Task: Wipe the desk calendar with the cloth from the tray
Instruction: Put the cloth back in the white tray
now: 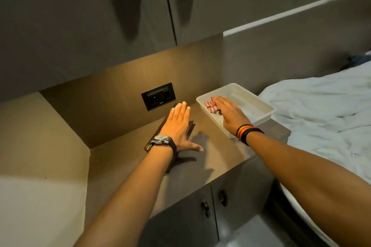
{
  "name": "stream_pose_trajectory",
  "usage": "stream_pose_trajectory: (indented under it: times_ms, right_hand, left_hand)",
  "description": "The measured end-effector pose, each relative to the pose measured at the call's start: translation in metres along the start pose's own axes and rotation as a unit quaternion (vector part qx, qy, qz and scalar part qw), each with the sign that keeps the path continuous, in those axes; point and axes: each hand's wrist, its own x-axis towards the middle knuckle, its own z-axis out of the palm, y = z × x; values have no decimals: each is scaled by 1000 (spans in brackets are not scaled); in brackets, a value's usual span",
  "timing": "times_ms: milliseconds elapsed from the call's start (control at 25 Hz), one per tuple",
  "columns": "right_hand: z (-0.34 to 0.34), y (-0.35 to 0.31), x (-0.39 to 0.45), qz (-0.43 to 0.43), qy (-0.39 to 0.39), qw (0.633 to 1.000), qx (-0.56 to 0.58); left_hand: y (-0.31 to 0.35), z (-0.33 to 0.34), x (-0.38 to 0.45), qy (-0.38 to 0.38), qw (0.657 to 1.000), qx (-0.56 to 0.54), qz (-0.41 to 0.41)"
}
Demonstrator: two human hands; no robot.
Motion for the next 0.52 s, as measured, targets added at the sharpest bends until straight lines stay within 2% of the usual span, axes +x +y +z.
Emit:
stream_pose_trajectory:
  times_ms: [280, 520]
  right_hand:
    - [-18, 97, 26, -68, -134, 984, -91]
    - [8, 139, 58, -96, -215, 966, -104]
  left_hand:
    - [94, 47, 69, -19, 998, -51, -41]
    - [145, 79, 106, -38, 982, -95, -160]
